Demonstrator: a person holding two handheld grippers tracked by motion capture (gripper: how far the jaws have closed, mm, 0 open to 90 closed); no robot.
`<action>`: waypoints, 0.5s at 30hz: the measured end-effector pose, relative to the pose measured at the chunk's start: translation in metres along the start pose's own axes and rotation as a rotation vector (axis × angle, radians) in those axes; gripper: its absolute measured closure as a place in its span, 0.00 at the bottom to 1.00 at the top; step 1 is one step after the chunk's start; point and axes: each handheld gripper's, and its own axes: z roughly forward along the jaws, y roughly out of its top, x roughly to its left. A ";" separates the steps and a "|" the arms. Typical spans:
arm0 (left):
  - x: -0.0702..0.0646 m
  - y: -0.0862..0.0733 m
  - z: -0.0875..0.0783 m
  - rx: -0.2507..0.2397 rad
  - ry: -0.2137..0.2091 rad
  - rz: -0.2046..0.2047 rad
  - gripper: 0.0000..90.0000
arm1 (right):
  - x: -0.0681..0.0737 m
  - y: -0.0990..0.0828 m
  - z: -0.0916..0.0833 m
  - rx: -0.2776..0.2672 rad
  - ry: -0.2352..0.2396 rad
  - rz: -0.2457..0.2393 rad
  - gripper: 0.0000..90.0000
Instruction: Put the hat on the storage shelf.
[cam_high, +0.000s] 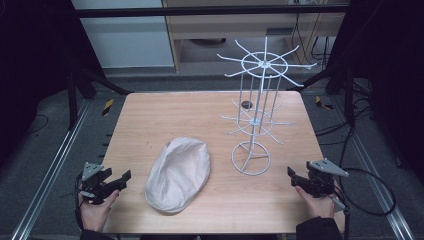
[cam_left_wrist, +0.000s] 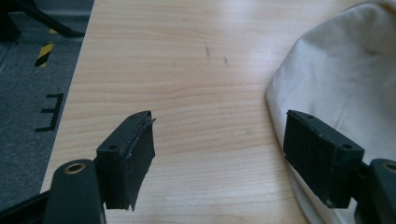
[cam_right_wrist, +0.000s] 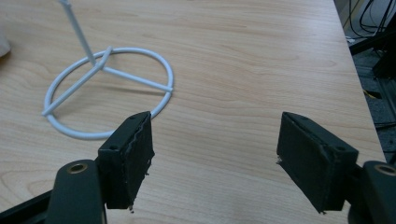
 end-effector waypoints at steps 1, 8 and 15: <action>-0.001 0.001 -0.002 -0.010 -0.005 0.001 0.28 | 0.002 0.001 0.000 0.006 -0.002 -0.012 0.30; -0.008 0.008 -0.008 -0.026 -0.045 0.020 0.30 | 0.011 0.002 0.003 0.033 -0.011 -0.056 0.31; -0.023 0.014 -0.012 -0.035 -0.106 0.042 0.32 | 0.010 0.003 0.005 0.039 -0.030 -0.056 0.29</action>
